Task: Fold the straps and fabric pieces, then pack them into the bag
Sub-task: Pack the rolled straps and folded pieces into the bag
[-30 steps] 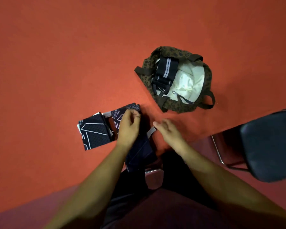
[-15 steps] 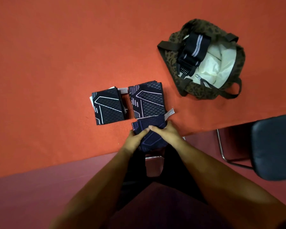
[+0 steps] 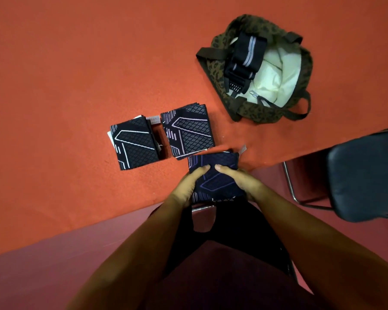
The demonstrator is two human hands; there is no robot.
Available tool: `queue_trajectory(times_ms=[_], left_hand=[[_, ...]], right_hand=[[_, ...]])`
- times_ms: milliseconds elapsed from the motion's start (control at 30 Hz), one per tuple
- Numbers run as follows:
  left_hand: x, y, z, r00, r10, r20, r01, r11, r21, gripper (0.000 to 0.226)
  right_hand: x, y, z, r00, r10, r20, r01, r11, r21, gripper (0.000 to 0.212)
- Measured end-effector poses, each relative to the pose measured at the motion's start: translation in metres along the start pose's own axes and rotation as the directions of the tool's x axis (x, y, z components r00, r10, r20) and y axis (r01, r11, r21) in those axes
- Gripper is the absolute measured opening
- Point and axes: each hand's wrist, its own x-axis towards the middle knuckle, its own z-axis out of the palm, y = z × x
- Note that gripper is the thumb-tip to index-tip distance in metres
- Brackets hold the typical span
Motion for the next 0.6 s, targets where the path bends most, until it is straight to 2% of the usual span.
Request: queue_trajectory(times_ms=[100, 267, 367, 500, 600], left_hand=[[-0.006, 0.018, 0.043, 0.999, 0.010, 0.042, -0.012, 0.999, 0.041, 0.050], [-0.013, 0.064, 0.113, 0.987, 0.009, 0.161, -0.036, 0.986, 0.165, 0.031], [-0.014, 0.097, 0.144, 0.974, 0.058, 0.220, -0.106, 0.972, 0.210, 0.040], [-0.009, 0.150, 0.170, 0.958, 0.137, 0.253, -0.195, 0.955, 0.221, 0.035], [0.000, 0.199, 0.187, 0.956, 0.158, 0.247, -0.232, 0.924, 0.304, 0.036]], right_hand=[[-0.025, -0.007, -0.025, 0.998, -0.036, -0.050, 0.040, 0.994, 0.098, 0.051], [-0.066, -0.039, -0.069, 0.957, -0.217, -0.194, 0.245, 0.960, 0.135, 0.029], [-0.082, -0.067, -0.091, 0.921, -0.311, -0.234, 0.351, 0.923, 0.155, 0.022], [-0.086, -0.116, -0.101, 0.869, -0.402, -0.289, 0.463, 0.866, 0.187, 0.019], [-0.075, -0.153, -0.107, 0.854, -0.442, -0.274, 0.513, 0.802, 0.307, 0.017]])
